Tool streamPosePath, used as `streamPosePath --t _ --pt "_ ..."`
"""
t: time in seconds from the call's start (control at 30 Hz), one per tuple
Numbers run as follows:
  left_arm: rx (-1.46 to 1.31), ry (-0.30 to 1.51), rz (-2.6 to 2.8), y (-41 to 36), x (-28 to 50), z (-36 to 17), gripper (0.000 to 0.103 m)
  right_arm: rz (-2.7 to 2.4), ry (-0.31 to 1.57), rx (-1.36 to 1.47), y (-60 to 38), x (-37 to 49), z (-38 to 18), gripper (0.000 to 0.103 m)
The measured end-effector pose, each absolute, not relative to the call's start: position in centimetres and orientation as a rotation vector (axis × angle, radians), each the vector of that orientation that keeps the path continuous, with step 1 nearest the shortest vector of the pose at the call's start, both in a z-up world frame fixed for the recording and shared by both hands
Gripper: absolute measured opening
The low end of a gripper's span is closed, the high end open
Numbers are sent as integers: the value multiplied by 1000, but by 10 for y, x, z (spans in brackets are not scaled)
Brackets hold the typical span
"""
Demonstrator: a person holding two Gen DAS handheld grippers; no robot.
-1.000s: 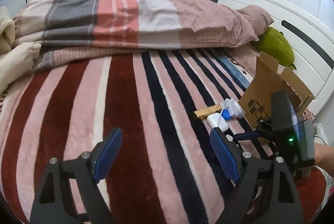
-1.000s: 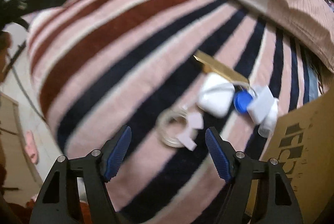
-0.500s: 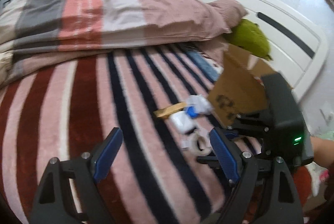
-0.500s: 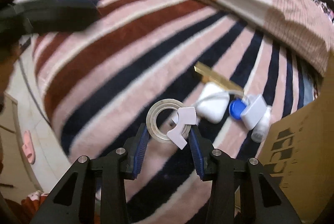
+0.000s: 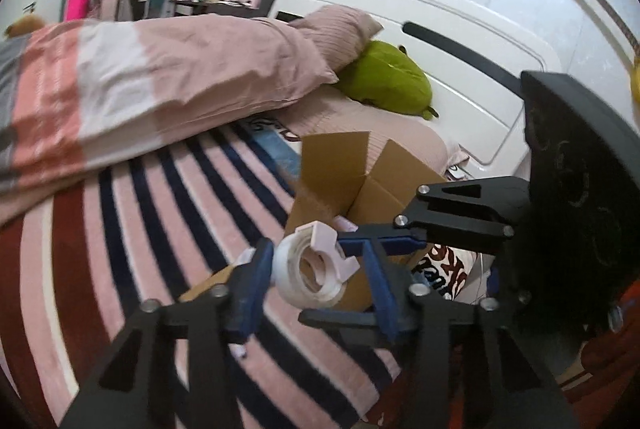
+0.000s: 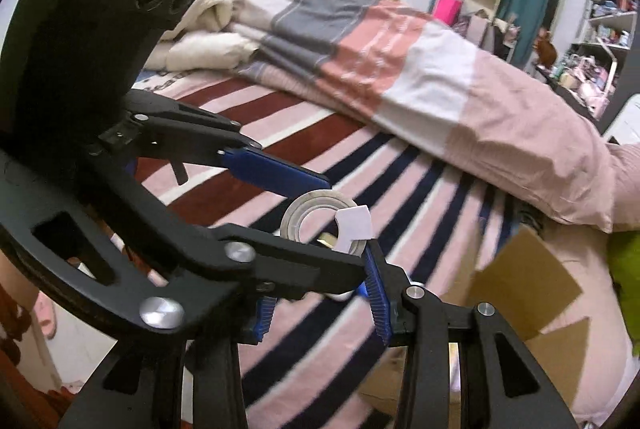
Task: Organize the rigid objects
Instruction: 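Carry the tape roll into the cardboard box and open the right tool, then lower the right tool onto the white earbud case and close on it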
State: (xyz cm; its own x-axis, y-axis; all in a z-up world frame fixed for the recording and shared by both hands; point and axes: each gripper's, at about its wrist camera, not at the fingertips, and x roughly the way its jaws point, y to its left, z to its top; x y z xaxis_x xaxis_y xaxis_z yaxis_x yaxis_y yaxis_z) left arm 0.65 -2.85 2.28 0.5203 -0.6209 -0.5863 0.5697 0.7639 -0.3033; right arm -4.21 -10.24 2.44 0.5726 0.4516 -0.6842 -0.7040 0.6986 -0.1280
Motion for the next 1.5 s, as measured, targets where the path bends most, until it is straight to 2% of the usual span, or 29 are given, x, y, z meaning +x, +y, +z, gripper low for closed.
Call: streamPosePath --t 0.07,0.1,0.57,0.6,0.63,0.67,0.7,0.73,0.8,1.0,1.1,1.3,1.5 --pt "-55 732 -722 -48 16 28 36 665 669 -394 -116 -37 28 35" --pt "-42 733 -716 -54 21 29 29 648 671 -379 -126 -32 30 35" --pt "37 792 -810 -151 72 26 29 495 744 -258 -223 9 26 35" --pt "43 795 -808 -154 73 25 36 488 748 -261 -226 11 25 35" --pt "51 797 -801 -156 73 25 55 485 752 -266 -227 13 23 35" --pt "59 784 -778 -156 73 26 65 474 763 -283 -229 16 21 35" --pt "61 773 -769 -156 73 27 73 456 770 -293 -230 16 19 40" --pt "64 766 -769 -155 72 29 74 433 776 -299 -232 18 17 55" --pt "56 763 -774 -152 70 31 75 414 777 -279 -238 20 15 71" --pt "72 742 -734 -142 60 37 76 425 797 -228 -245 19 16 72" --pt "69 728 -727 -133 53 41 76 438 790 -223 -242 14 17 82" --pt "54 691 -694 -103 34 51 76 497 734 -243 -223 -6 29 82" --pt "16 645 -580 -37 16 59 76 604 682 -286 -171 -28 43 82"
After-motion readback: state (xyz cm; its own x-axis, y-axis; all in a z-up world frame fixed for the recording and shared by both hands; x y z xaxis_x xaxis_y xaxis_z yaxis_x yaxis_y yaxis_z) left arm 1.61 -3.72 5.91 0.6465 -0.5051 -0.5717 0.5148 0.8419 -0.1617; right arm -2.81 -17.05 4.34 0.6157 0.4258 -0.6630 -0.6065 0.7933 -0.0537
